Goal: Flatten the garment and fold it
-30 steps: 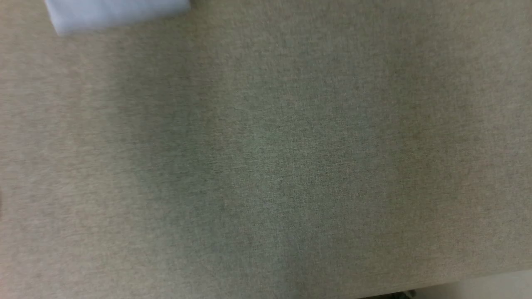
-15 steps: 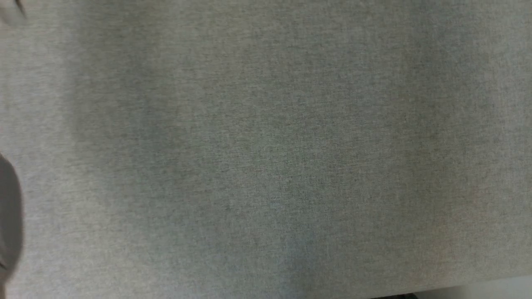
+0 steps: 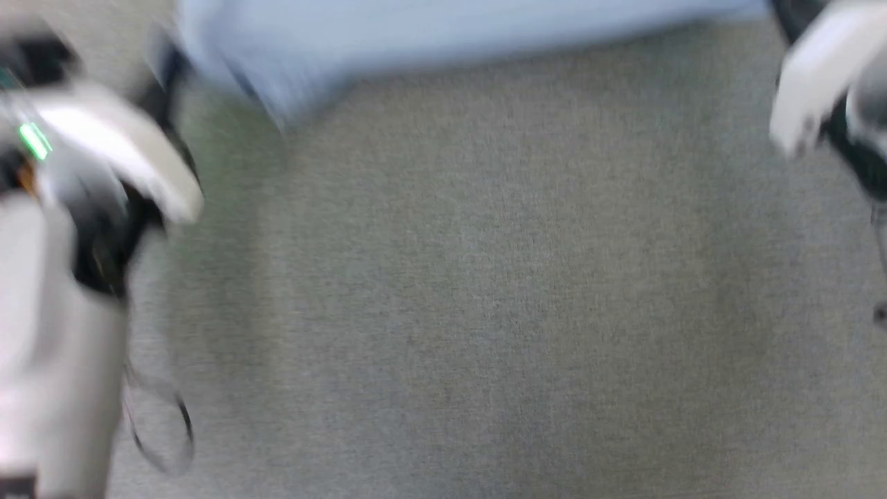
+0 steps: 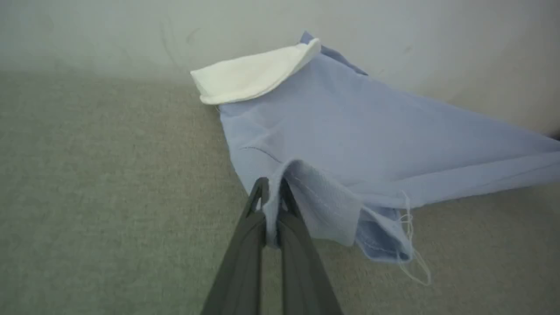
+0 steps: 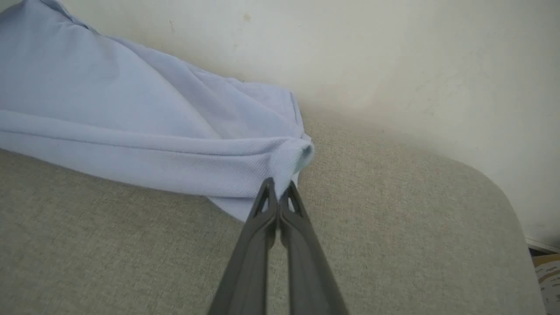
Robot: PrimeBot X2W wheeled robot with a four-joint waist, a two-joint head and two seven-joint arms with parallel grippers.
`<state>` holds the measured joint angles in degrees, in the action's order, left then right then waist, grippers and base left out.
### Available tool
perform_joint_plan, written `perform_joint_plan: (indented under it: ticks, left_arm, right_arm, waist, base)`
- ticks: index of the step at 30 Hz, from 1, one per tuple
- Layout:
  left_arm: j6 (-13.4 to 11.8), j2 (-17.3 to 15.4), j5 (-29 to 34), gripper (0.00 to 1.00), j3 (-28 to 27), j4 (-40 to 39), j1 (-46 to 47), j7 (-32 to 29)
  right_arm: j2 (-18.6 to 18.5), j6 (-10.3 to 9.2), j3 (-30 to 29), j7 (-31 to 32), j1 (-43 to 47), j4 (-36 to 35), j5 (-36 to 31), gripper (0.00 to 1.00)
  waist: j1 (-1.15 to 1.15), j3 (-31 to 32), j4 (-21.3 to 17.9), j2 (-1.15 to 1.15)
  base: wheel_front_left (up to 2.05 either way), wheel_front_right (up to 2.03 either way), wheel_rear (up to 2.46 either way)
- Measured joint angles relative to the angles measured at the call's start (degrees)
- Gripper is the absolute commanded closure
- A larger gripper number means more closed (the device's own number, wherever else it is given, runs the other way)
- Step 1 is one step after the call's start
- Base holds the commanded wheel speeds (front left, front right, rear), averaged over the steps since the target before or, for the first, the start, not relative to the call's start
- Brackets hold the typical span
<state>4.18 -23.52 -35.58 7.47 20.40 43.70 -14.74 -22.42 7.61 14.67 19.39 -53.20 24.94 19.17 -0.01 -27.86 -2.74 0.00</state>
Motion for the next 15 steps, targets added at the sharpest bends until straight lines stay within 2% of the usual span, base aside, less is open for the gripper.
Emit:
perform_joint_plan:
  ticks: [3, 7, 11, 15]
  left_arm:
    - [0.11, -0.22, -3.67, 1.00, 0.20, -7.36, -10.84, -5.49]
    - [-1.89, -0.93, -6.84, 1.00, -0.07, -17.77, -24.75, -10.37]
    - [-4.68, -0.99, -9.12, 1.00, -0.51, -25.53, -36.53, -13.02]
    - [-7.78, -0.18, -10.77, 1.00, -1.45, -29.63, -45.69, -13.58]
  right_arm:
    - [-1.66, 0.00, -1.62, 2.50, 8.89, -5.54, 3.55, 1.00]
    - [-2.07, 0.00, -6.08, 5.44, 21.63, -12.91, 5.61, 1.00]
    - [-0.10, 0.00, -11.46, 8.55, 33.18, -19.16, 5.37, 1.00]
    - [2.87, 0.00, -16.00, 11.91, 42.52, -24.77, 3.05, 1.00]
  waist:
    - [0.00, 3.07, 0.82, 0.00]
    - [-0.01, 6.93, 1.94, 0.00]
    - [-0.02, 10.27, 2.92, 0.00]
    - [-0.01, 13.04, 3.63, 0.00]
  base:
    - [0.00, 0.00, 0.00]
    - [0.00, 0.00, 0.00]
    - [0.00, 0.00, 0.00]
    - [0.00, 0.00, 0.00]
